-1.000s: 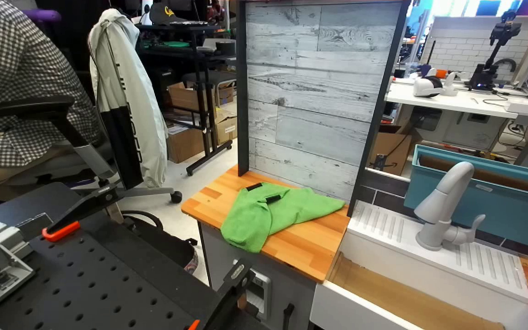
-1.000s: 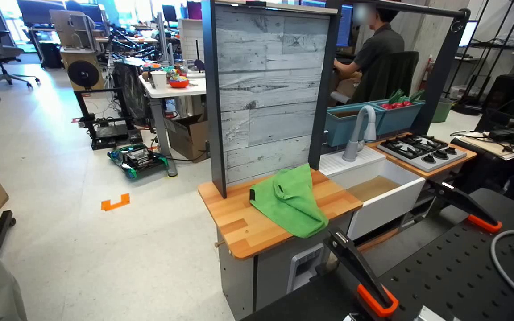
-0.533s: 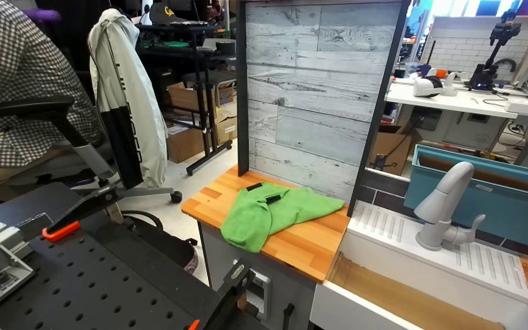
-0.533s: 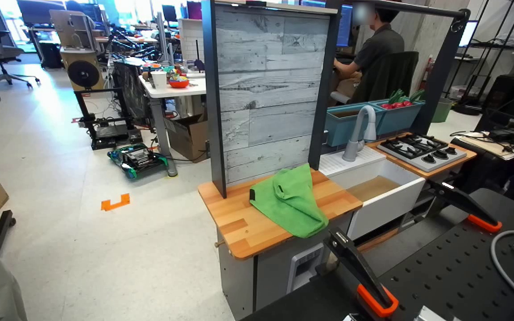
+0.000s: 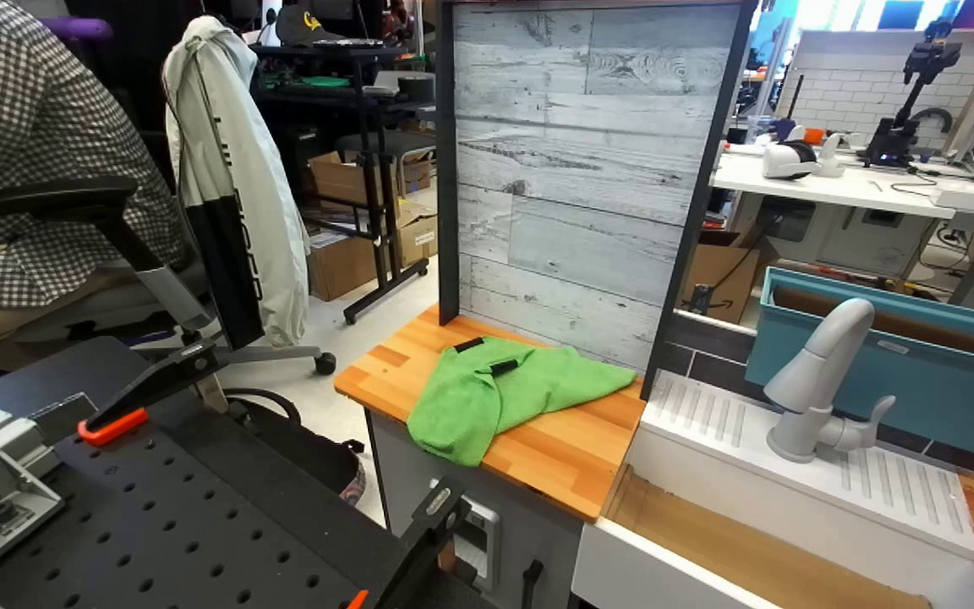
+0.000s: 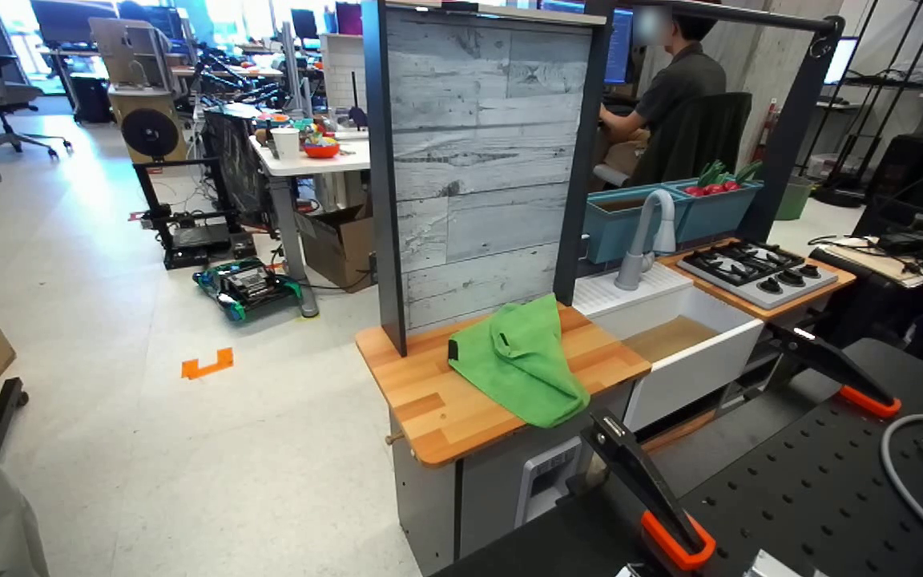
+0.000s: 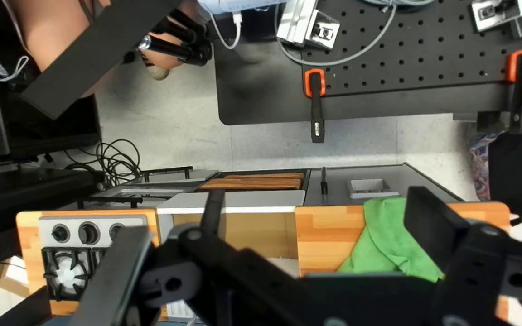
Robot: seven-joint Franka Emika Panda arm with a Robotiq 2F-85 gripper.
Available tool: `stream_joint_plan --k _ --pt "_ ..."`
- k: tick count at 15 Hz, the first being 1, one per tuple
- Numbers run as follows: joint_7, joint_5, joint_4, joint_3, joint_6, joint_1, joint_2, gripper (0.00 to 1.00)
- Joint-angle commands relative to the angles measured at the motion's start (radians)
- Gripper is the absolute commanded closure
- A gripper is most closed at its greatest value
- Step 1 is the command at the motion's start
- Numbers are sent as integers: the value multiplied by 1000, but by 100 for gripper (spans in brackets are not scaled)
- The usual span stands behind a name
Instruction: Fold the green towel from left to right then bottom to top
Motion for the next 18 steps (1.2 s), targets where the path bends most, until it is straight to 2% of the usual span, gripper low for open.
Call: stream_joint_plan --k 1,9,10,11,14,18 --pt "124 44 61 14 81 3 123 0" --pt "392 43 164 58 341 22 384 0" --pt "410 52 174 58 350 28 406 0" --pt "365 40 128 47 327 26 348 0" --pt "399 40 157 48 342 37 403 0" --pt "400 40 165 48 342 37 405 0"
